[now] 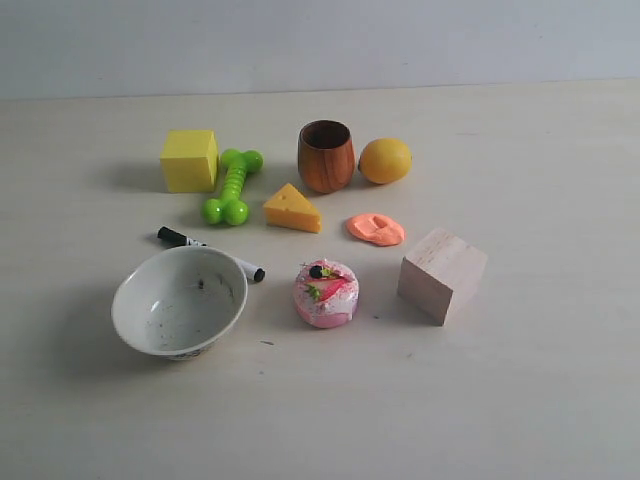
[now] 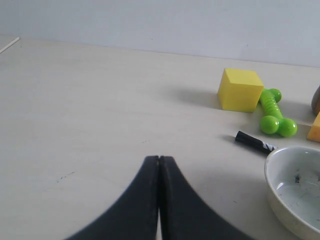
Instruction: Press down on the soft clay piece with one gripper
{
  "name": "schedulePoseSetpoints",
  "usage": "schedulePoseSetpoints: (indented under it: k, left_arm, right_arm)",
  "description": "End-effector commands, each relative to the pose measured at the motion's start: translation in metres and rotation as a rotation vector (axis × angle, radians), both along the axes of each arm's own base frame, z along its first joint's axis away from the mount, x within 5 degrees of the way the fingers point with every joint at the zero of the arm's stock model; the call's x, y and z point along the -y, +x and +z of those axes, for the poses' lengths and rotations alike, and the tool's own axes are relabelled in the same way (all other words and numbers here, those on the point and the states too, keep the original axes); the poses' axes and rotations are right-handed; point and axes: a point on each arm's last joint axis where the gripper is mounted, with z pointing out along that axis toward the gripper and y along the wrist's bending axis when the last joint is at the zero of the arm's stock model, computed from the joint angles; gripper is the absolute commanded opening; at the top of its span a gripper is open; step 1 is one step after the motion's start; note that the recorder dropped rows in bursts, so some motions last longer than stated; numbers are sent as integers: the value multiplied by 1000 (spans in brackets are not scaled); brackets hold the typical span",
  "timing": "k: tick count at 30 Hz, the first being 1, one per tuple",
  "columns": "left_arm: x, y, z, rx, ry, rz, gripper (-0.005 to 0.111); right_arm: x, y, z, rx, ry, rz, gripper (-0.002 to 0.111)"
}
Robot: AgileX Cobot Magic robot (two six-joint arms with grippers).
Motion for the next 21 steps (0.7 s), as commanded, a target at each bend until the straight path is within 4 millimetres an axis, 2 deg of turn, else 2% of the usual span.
schedulePoseSetpoints:
  k: [1,10,17,21]
  left_arm:
    - [0,0,1,13,-3,2,0]
    - [0,0,1,13,-3,2,0]
    - [0,0,1,13,-3,2,0]
    - [0,0,1,13,-3,2,0]
  right_arm:
    - [1,-4,-11,16,-11,-17,0]
    - [1,-4,-35,8,-10,-16,0]
    - [-2,-15,-86,36,36,-13,0]
    - [-3,-19,-108,28,40,-13,0]
